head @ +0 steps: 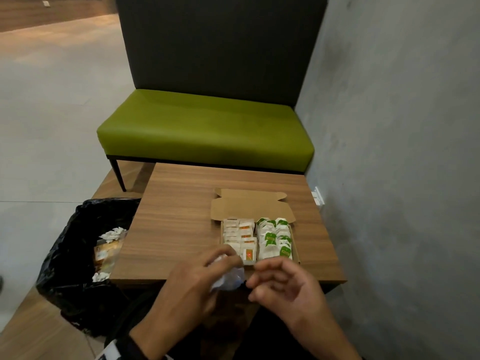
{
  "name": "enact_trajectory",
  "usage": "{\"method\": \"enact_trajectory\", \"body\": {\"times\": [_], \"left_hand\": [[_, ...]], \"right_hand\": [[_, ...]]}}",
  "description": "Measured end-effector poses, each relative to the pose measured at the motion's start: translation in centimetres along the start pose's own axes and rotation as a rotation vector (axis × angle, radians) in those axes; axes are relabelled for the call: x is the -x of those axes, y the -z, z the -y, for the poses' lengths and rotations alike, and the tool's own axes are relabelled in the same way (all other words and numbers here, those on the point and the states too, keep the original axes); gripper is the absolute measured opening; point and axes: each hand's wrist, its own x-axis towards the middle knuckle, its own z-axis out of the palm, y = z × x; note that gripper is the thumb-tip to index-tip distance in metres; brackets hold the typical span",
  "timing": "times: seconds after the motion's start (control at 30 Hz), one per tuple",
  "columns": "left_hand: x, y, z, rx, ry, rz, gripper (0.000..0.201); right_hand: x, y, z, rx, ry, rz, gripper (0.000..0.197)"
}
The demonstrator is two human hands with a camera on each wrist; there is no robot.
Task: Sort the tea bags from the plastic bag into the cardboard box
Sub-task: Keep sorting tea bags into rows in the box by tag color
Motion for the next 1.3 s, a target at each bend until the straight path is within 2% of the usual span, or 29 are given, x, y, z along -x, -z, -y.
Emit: {"method": "enact_trajectory", "body": {"times": [0.07,0.13,0.17,0.27,0.4,0.43,0.5,0.53,0.57,0.63,0.67,0.7,0.77,0.87,0.97,1.03,1.1,1.2,1.3], "left_hand": [[-0.2,-0.1,-1.0,-0.011,0.025,-0.005,0.035],[-0.5,0.0,-1.8,0.114,0.099,-0.008,0.032],[-0.6,0.1,-2.1,0.216,0.118,-0.018,0.038],[-0.9,1.4,-2.6,0.533,0.153,0.096,0.059],[-0.5,2.7,-2.8,0.817,0.080,0.230,0.058],[-0.9,2.2,-3.0,0.789,0.089,0.212,0.055],[0.1,0.5,-2.2,0.801,0.207,0.130,0.041],[-0.4,-0.3,-0.8,0.710,0.372,0.084,0.038],[-0.8,-1.3,-0.1,0.584,0.435,0.048,0.034],[-0.6,-2.3,-0.9,0.477,0.334,-0.028,0.040],[0.0,-1.3,-1.8,0.498,0.193,-0.003,0.044],[0.1,-0.7,-2.5,0.509,0.103,0.061,0.041],[0.4,0.4,-2.8,0.512,0.023,0.124,0.028],[0.1,1.0,-0.6,0.411,0.062,0.157,0.038],[0.9,0.8,3.9,0.197,-0.006,0.213,0.035],[1.8,1.1,6.4,0.096,0.062,0.255,0.031],[2.4,1.8,8.1,0.018,0.188,0.288,0.017],[2.9,3.0,11.7,-0.063,0.391,0.308,0.040],[4.6,3.0,17.5,-0.215,0.561,0.402,0.050]], "right_hand": [[-0.2,-1.5,-0.4,0.140,0.071,-0.021,0.032],[-0.5,-2.4,-0.8,0.205,0.125,-0.077,0.020],[-0.5,-2.6,-1.0,0.196,0.141,-0.098,0.019],[-0.2,-2.8,-1.2,0.074,0.156,-0.084,0.030],[-0.3,-3.4,-1.0,-0.071,0.168,-0.087,0.046],[-0.5,-3.6,-1.0,-0.089,0.166,-0.102,0.046],[-0.8,-3.9,-1.1,-0.113,0.168,-0.129,0.036],[-0.8,-3.9,-1.0,-0.118,0.168,-0.134,0.029],[-0.7,-3.9,-1.1,-0.122,0.167,-0.128,0.024],[-0.5,-3.8,-1.1,-0.137,0.148,-0.101,0.024],[-0.4,-3.7,-1.1,-0.151,0.129,-0.086,0.024],[-0.2,-3.5,-1.2,-0.167,0.105,-0.071,0.025],[0.0,-2.9,-1.2,-0.184,0.058,-0.064,0.027],[0.3,-1.6,-1.0,-0.167,-0.010,-0.108,0.013],[0.3,-0.4,-0.8,-0.076,-0.064,-0.191,0.009],[0.2,0.1,-1.0,0.014,-0.095,-0.219,0.011],[0.2,0.4,-1.4,0.088,-0.118,-0.227,0.015],[0.4,0.4,-2.2,0.202,-0.139,-0.224,0.024],[0.8,0.0,-2.6,0.381,-0.166,-0.114,0.026]]}}
